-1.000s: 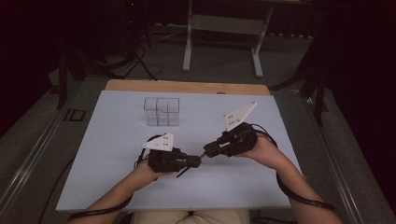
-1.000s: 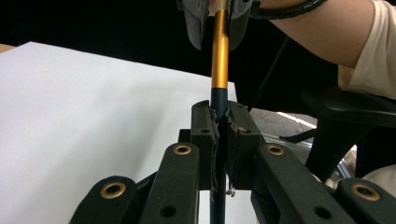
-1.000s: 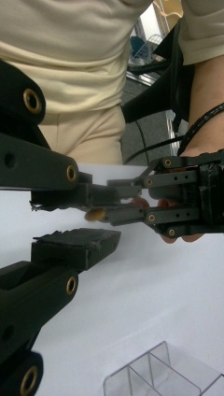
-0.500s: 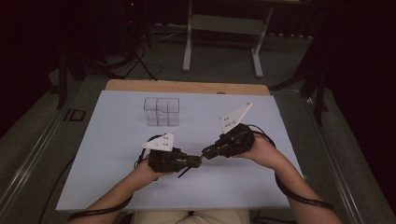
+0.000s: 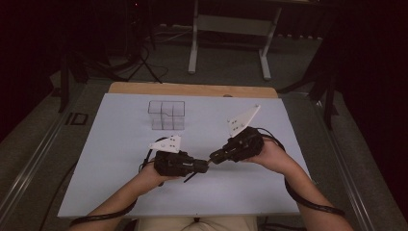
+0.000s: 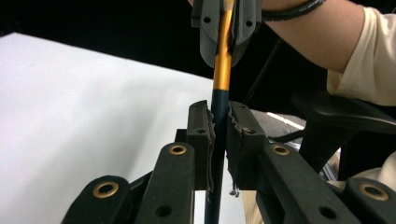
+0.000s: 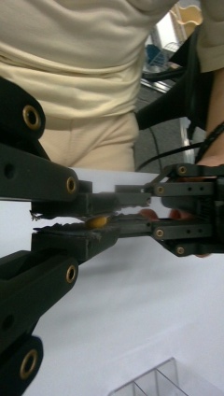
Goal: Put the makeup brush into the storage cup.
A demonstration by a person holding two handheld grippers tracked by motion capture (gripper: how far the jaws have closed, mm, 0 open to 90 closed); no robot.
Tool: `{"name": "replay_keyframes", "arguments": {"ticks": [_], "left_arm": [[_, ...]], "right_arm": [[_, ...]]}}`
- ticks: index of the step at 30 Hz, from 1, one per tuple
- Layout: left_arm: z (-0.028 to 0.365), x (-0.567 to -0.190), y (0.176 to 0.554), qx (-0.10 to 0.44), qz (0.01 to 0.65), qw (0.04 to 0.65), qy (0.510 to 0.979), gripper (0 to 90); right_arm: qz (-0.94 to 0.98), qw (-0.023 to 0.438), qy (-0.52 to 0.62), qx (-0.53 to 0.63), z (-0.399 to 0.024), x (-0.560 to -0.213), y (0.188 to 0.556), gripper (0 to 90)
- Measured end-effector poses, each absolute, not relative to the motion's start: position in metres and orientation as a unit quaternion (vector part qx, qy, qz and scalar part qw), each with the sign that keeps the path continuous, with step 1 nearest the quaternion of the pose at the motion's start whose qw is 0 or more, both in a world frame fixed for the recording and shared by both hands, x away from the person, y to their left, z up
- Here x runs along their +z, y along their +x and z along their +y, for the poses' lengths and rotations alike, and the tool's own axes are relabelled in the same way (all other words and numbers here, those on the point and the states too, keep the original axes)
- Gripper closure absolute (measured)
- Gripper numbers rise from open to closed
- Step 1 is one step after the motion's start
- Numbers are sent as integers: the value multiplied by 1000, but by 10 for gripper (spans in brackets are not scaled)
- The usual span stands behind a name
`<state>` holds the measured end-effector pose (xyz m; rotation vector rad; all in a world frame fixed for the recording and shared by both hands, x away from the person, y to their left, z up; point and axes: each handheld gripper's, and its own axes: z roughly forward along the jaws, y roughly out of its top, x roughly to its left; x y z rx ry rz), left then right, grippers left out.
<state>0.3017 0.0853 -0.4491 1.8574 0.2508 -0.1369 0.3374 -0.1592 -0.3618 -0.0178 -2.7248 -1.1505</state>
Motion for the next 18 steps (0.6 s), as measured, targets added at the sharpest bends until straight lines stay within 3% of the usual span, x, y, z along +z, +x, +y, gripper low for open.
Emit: {"name": "replay_keyframes", "arguments": {"ticks": [12,18], "left_arm": [[80,-442,303,-64,105,572,811,792],[79,-439,302,-60,98,561,820,835]], "right_arm": [[-927,92,2,-363,-155,-365,335,844],[-928,94,6,-360,-151,-364,335,844]]}}
